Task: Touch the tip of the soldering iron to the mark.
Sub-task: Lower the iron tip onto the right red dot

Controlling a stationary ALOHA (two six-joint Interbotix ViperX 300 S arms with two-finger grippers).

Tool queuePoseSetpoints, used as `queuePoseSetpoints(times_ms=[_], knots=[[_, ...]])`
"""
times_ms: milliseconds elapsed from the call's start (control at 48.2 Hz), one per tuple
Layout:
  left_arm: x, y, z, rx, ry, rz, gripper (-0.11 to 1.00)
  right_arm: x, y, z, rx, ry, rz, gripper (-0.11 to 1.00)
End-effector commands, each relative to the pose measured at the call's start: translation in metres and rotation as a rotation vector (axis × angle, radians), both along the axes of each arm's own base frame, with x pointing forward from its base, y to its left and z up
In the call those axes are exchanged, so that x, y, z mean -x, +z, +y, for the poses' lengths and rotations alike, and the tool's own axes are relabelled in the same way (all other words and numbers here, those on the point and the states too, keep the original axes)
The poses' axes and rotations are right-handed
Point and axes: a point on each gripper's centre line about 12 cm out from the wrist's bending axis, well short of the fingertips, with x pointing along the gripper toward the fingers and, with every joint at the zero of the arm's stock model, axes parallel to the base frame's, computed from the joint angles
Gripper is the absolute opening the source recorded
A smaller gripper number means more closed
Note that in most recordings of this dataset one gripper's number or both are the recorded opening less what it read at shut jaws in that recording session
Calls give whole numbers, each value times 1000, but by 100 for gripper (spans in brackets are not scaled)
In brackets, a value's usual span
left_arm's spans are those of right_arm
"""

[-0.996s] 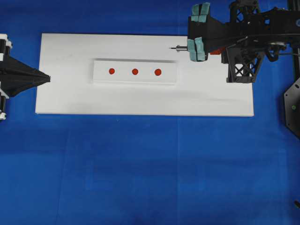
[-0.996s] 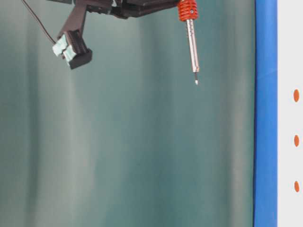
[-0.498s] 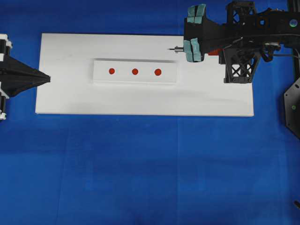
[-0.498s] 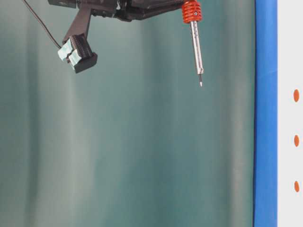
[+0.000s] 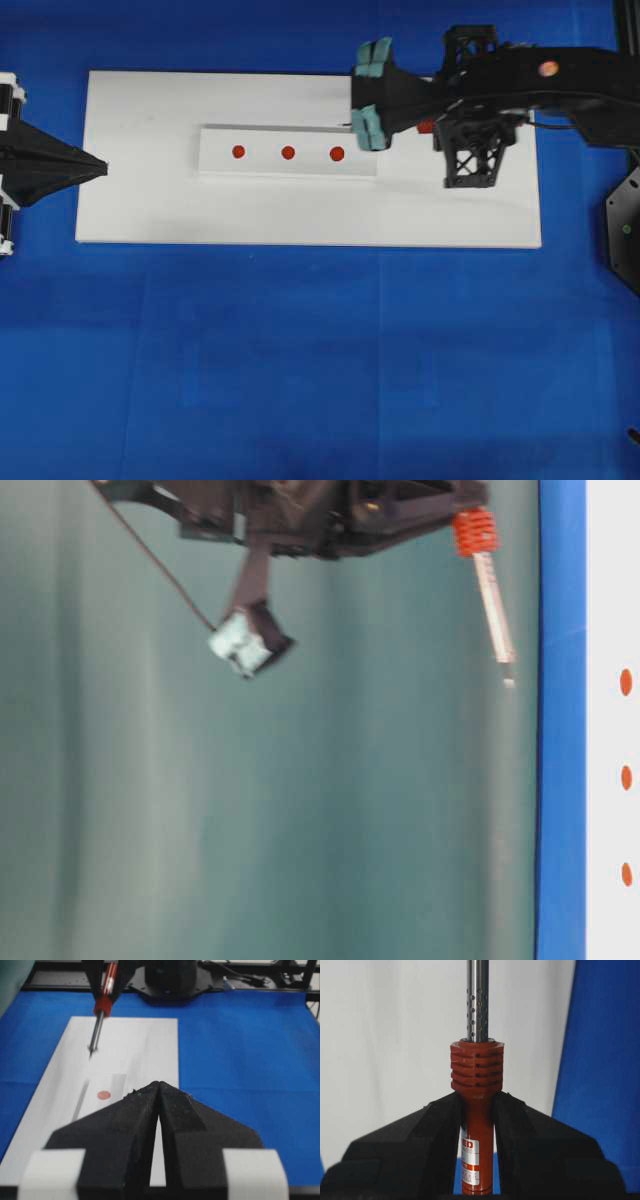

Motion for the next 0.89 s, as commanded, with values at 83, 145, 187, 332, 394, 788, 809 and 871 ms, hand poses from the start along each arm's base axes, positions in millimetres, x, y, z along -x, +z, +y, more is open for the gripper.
queuePoseSetpoints(times_ms=[83,145,187,332,394,788,809,871], knots=[[-1,3,0,-6,-1,-9,0,-9,-13,-3,-6,4,-1,6],[-1,3,0,-9,-1,-9,0,-10,-20,-3,-13,4,9,6],[-1,3,0,-8,1,-9,0,-10,-24,-3,-19,2,12,6],[-1,4,0,-11,1,-11,0,-8,-38,-3,-35,-4,28,6],[-1,3,0,-9,1,-9,0,-6,-41,-3,-37,-4,34,6],[-1,4,0,-11,-1,-11,0,-6,-48,-3,-45,-4,28,6],[-1,3,0,-9,0,-9,0,-7,-49,-4,-45,-6,30,6],[-1,4,0,-9,0,-11,0,-7,-51,-4,-46,-6,34,6]])
